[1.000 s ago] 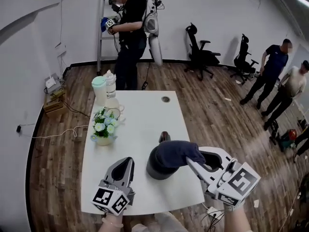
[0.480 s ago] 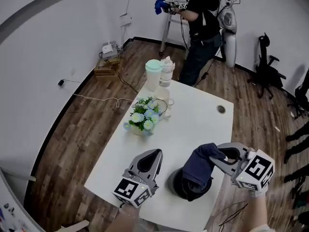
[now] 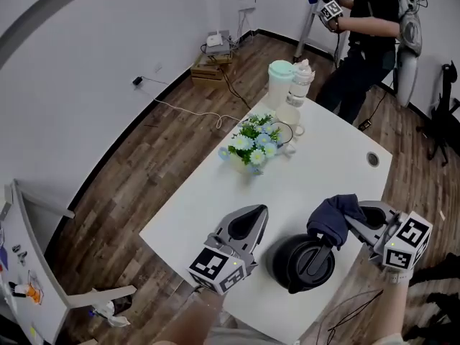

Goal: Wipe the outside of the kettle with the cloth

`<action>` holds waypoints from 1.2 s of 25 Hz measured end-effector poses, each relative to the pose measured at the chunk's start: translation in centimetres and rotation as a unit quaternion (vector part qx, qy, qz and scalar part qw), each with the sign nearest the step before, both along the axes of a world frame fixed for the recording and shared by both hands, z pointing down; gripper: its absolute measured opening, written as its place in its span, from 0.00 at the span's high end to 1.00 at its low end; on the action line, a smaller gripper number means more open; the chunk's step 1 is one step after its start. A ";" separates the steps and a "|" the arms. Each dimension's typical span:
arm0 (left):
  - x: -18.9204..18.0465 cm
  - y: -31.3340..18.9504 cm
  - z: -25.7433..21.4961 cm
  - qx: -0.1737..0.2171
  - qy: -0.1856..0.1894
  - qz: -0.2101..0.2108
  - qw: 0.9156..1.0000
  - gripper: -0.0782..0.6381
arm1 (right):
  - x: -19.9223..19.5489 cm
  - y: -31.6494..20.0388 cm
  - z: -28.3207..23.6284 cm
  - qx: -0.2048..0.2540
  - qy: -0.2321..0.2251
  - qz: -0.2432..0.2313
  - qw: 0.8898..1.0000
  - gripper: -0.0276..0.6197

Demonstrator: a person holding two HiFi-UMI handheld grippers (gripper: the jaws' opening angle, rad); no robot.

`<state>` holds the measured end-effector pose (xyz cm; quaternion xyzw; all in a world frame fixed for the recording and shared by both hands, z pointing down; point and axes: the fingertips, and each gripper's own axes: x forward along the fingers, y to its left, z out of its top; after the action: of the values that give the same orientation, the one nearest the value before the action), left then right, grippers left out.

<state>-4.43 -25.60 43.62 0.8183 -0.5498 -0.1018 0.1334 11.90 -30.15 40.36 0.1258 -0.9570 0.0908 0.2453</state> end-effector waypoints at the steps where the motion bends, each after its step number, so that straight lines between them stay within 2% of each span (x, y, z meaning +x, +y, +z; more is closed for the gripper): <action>1: 0.0 0.1 0.1 -0.001 0.001 -0.003 1.000 0.88 | 0.2 -0.2 0.4 -0.003 -0.001 0.006 1.000 0.87; 6: 0.3 0.1 1.1 -0.008 0.005 -0.013 1.000 0.88 | 1.0 -1.1 2.1 -0.043 -0.041 0.042 0.997 0.87; 9: -0.2 0.3 1.9 -0.014 0.009 -0.028 0.999 0.88 | 1.1 -1.4 3.7 -0.095 -0.086 0.066 0.990 0.87; 10: -0.3 0.4 2.3 -0.018 0.008 -0.031 0.999 0.88 | 1.3 -1.3 4.7 -0.109 -0.088 0.074 0.987 0.87; 12: -0.4 0.4 2.9 -0.022 0.003 -0.033 0.999 0.88 | 1.9 -1.6 7.5 -0.113 -0.058 0.096 0.987 0.87; 13: -0.6 0.4 3.1 -0.023 -0.001 -0.033 0.999 0.88 | 2.3 -1.8 8.7 -0.098 -0.034 0.113 0.988 0.87; 15: -1.1 0.6 3.4 -0.028 -0.008 -0.037 0.999 0.88 | 3.4 -2.4 8.9 -0.027 -0.006 0.156 0.987 0.87; 16: -1.4 0.9 3.3 -0.030 -0.012 -0.041 0.999 0.88 | 3.9 -2.4 7.5 0.020 -0.016 0.177 0.984 0.87; 18: -1.9 1.2 2.5 -0.029 -0.018 -0.044 0.998 0.88 | 4.9 -2.0 2.3 0.104 -0.071 0.204 0.971 0.87; 22: -2.5 1.8 0.2 -0.015 -0.033 -0.046 0.998 0.88 | 7.1 0.6 -6.6 0.206 -0.146 0.210 0.944 0.87; 24: -2.5 2.2 -0.3 -0.011 -0.034 -0.043 0.998 0.88 | 7.1 3.2 -10.6 0.242 -0.188 0.193 0.932 0.87; 27: -1.5 3.0 -0.7 -0.003 -0.025 -0.018 1.000 0.88 | 2.9 9.7 -15.2 0.282 -0.235 0.104 0.924 0.87; 29: -0.7 4.2 -1.4 0.005 -0.016 0.008 1.000 0.88 | -2.0 15.1 -15.7 0.262 -0.247 0.041 0.932 0.87; 30: -0.5 5.2 -1.8 0.008 -0.013 0.021 1.000 0.88 | -4.7 17.8 -14.7 0.248 -0.235 0.012 0.940 0.87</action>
<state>-4.94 -20.44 41.86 0.8318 -0.5334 -0.0928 0.1222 7.23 -12.30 25.62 0.1688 -0.9780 -0.1196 -0.0270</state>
